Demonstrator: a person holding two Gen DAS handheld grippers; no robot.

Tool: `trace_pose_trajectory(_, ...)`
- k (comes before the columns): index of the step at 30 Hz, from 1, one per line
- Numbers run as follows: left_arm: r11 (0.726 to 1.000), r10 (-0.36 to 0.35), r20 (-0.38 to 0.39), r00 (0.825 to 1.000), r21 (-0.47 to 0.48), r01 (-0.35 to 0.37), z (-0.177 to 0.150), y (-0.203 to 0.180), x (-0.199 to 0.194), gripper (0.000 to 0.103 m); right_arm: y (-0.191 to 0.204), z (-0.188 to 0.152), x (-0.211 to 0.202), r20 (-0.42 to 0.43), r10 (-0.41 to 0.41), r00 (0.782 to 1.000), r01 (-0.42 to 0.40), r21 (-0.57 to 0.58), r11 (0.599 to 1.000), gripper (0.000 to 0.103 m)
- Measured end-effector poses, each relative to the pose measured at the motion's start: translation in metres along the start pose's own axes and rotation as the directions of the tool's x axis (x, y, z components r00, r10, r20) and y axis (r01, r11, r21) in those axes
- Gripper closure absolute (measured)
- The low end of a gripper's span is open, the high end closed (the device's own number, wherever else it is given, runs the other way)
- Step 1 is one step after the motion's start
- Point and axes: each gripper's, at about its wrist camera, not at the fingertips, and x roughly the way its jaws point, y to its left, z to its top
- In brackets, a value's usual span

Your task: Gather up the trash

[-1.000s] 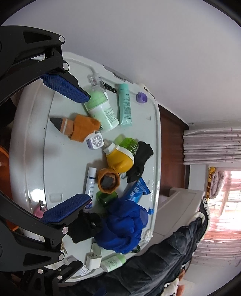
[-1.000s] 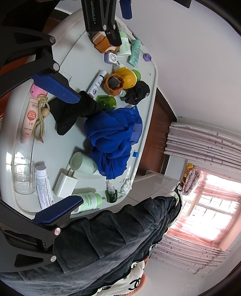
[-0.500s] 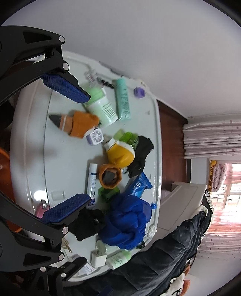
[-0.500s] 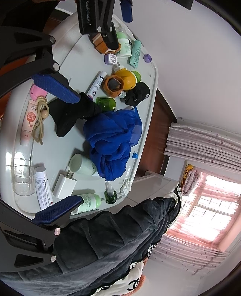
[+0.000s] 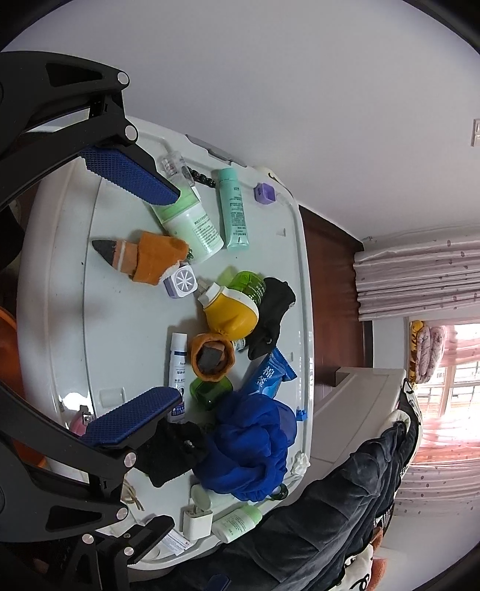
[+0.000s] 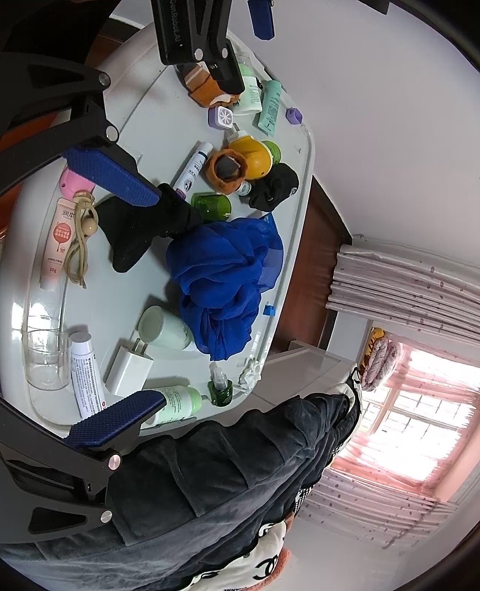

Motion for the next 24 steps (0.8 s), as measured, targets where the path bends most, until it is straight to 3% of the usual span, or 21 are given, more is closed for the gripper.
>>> trace_pose_trajectory(24,1.000,-0.008,-0.009,1.000,-0.010,0.007,-0.0017,-0.0010,0.0004,0.007,0.0021,0.0009,0.0015,0.000,0.000,1.000,0.000,-0.001,1.000,0.004)
